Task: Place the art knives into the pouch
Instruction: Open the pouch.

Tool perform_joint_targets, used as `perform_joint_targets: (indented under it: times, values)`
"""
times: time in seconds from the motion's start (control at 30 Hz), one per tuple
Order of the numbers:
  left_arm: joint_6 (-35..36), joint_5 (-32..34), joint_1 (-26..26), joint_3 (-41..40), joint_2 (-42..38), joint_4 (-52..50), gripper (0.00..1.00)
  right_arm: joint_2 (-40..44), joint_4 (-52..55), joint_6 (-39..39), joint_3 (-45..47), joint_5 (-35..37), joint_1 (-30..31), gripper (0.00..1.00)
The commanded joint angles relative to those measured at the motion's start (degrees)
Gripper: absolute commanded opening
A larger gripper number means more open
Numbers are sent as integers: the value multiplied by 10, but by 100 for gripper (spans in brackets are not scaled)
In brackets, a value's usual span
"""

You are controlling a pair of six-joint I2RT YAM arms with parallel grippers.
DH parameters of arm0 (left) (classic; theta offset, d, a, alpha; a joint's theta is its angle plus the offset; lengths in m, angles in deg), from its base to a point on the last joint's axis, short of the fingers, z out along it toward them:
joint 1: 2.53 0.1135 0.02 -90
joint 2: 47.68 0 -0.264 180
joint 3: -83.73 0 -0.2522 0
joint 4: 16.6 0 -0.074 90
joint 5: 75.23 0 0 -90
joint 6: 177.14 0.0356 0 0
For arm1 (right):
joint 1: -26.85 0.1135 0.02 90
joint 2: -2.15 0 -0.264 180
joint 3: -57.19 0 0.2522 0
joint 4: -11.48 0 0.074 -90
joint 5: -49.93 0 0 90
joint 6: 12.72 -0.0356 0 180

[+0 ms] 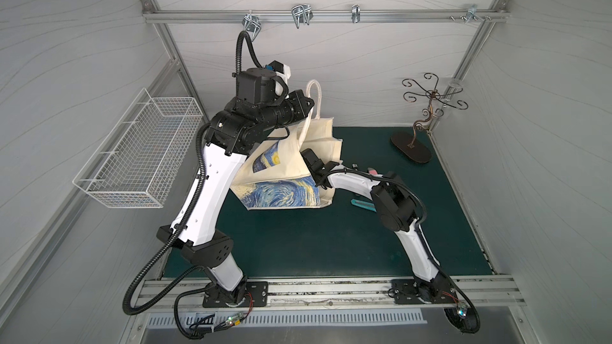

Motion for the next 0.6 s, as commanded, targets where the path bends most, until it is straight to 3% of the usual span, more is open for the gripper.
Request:
perform_joint_targets:
  times: [0.0, 0.1, 0.2, 0.3, 0.43, 0.57]
  values:
    - [-24, -43, 26, 70, -47, 99, 0, 13, 54, 23, 58, 24, -48, 0]
    - [-19, -44, 50, 91, -53, 73, 0, 27, 151, 71, 49, 58, -94, 0]
    - [-20, -55, 96, 78, -67, 59, 0, 41, 270, 134, 24, 143, -127, 0]
    - [-43, -94, 173, 23, -92, 84, 0, 76, 349, 177, 32, 201, -152, 0]
    - [-78, -149, 273, -79, -110, 132, 0, 136, 409, 203, 49, 227, -166, 0]
    - [-79, -183, 305, -158, -112, 155, 0, 168, 475, 232, 53, 274, -156, 0]
